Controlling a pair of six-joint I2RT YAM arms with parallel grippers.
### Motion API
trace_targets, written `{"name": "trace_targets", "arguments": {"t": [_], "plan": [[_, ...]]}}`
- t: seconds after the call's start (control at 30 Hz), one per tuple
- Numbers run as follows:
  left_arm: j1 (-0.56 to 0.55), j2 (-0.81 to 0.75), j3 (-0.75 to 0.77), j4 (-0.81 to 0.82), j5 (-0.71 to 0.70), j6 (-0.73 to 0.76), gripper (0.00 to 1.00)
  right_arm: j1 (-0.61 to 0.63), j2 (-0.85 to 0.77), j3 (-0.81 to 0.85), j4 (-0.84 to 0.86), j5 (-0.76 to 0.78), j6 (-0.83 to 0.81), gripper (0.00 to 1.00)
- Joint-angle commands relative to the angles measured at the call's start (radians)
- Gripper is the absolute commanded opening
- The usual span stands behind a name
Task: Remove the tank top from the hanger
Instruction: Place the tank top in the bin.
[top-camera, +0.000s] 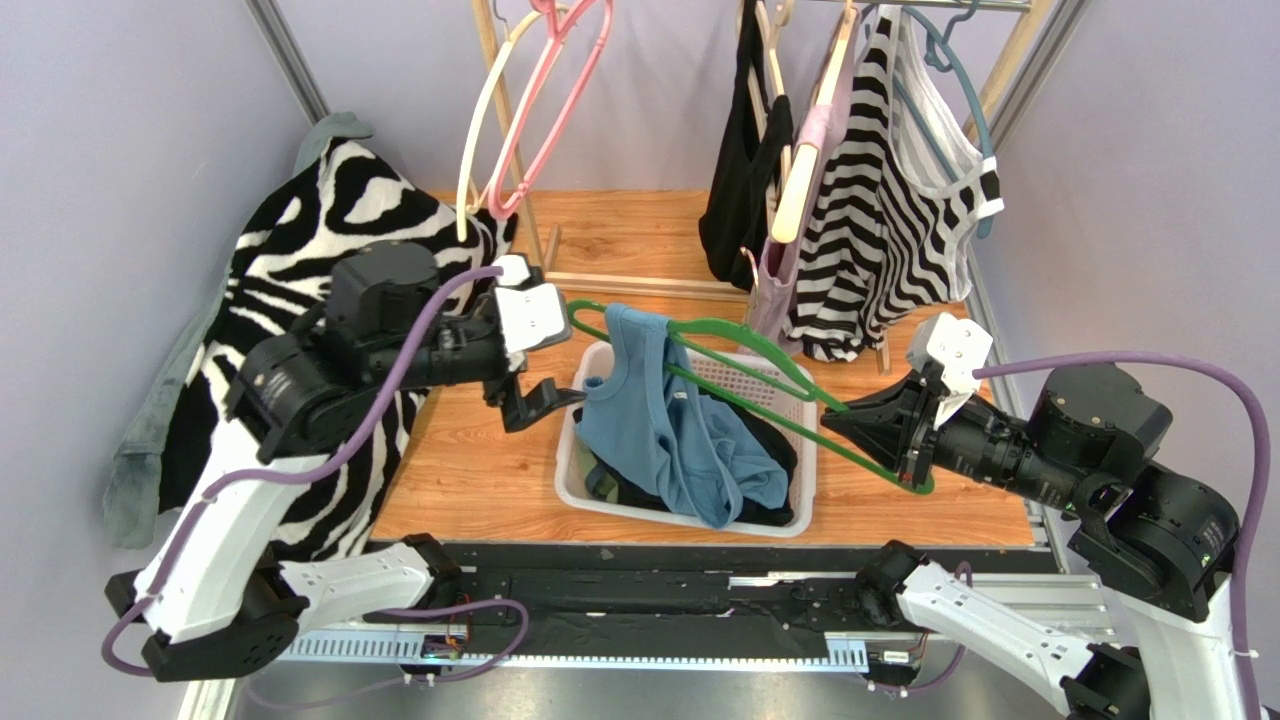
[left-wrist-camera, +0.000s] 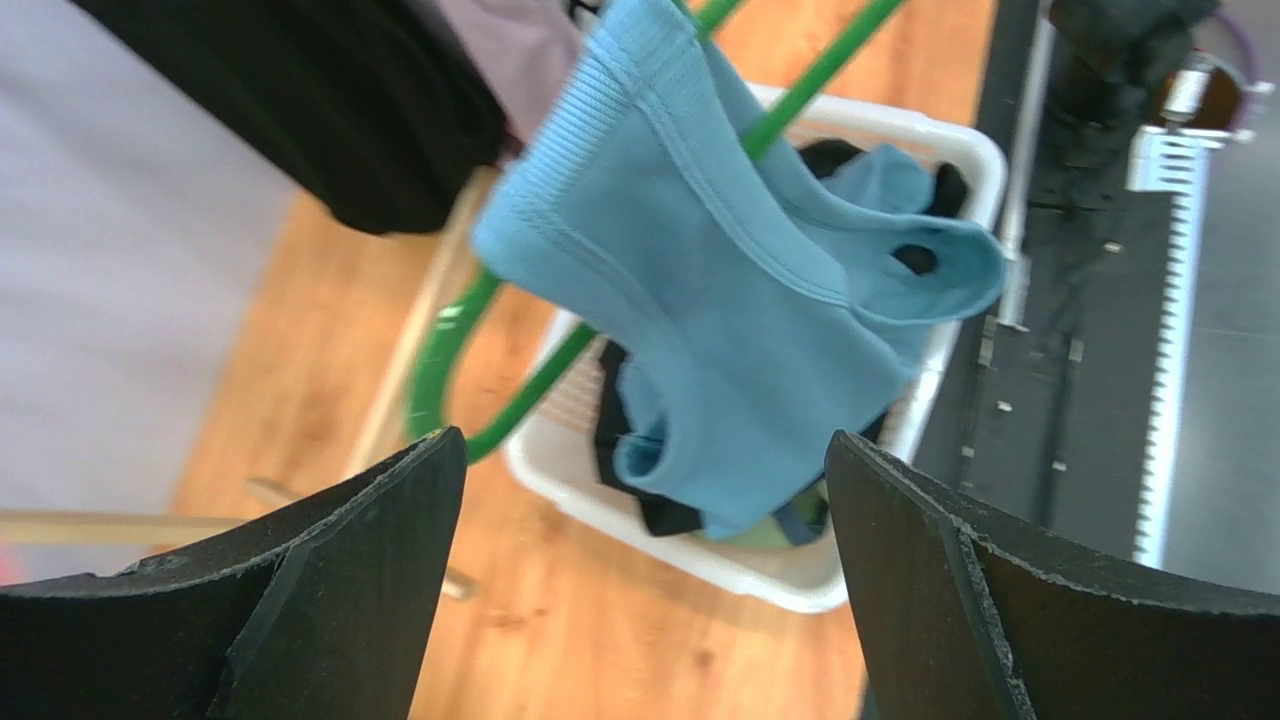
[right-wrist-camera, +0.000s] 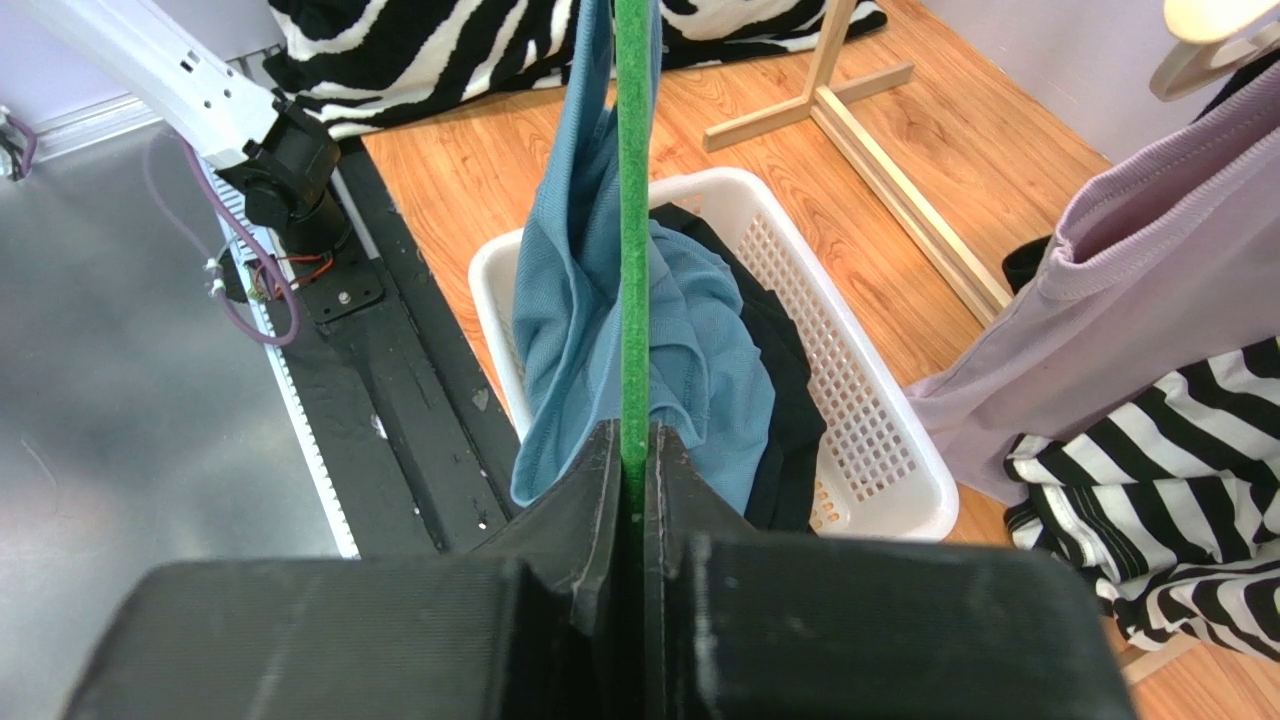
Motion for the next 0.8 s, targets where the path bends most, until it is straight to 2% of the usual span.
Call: {"name": "trace_targets", "arguments": {"t": [0.0, 0.23, 0.33, 0.37, 0.43, 0.47, 0.57, 0.63, 0.77], "plan": [[0.002, 0.033, -0.037, 0.073, 0.101, -0.109, 0.96, -0.003, -0.006, 0.039, 0.087, 0.024, 0.024, 0.0], [0.004, 0.117, -0.016, 0.147, 0.065, -0.178, 0.96, -0.003, -0.014, 0.045, 0.106, -0.016, 0.05, 0.0], [0.002, 0.157, 0.026, 0.166, 0.046, -0.204, 0.88, -0.003, -0.02, 0.041, 0.109, -0.027, 0.06, 0.0], [0.002, 0.171, 0.042, 0.167, 0.061, -0.208, 0.76, -0.003, -0.025, 0.036, 0.109, -0.027, 0.062, 0.0], [0.002, 0.183, 0.053, 0.167, 0.083, -0.218, 0.63, -0.005, -0.032, 0.032, 0.112, -0.022, 0.06, 0.0], [0.004, 0.188, 0.058, 0.169, 0.093, -0.221, 0.46, -0.005, -0.035, 0.027, 0.11, -0.021, 0.06, 0.0], [0.002, 0.189, 0.061, 0.17, 0.086, -0.221, 0.06, -0.005, -0.043, 0.021, 0.11, -0.013, 0.057, 0.0], [0.004, 0.189, 0.064, 0.17, 0.083, -0.227, 0.0, -0.005, -0.043, 0.021, 0.109, -0.01, 0.057, 0.0], [0.004, 0.186, 0.079, 0.166, 0.092, -0.23, 0.0, -0.003, -0.042, 0.019, 0.101, 0.011, 0.053, 0.0]]}}
